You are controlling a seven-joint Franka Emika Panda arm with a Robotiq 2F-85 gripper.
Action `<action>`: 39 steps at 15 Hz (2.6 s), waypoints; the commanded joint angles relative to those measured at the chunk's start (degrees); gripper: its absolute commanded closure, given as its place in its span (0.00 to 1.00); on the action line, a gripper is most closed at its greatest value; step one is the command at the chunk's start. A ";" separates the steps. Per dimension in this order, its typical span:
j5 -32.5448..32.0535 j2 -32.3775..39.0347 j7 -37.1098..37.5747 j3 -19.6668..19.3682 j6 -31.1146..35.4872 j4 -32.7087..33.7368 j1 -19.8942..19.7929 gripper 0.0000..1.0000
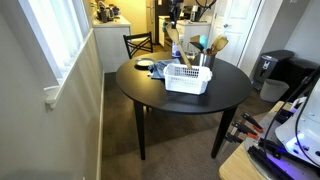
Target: Put a spatula in the basket
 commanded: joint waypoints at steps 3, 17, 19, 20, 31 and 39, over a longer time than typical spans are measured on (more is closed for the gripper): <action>-0.32 -7.25 5.07 5.54 6.24 -16.62 -0.42 0.95; -1.38 -14.29 6.08 5.77 12.41 -32.07 -2.30 0.49; -1.69 -15.31 6.11 5.31 11.52 -31.96 -2.98 0.36; -1.86 -16.07 6.12 4.98 11.14 -32.17 -3.31 0.30; -1.57 -16.34 4.69 3.90 10.48 -30.51 -5.04 0.10; -1.57 -16.34 4.69 3.90 10.48 -30.59 -5.04 0.10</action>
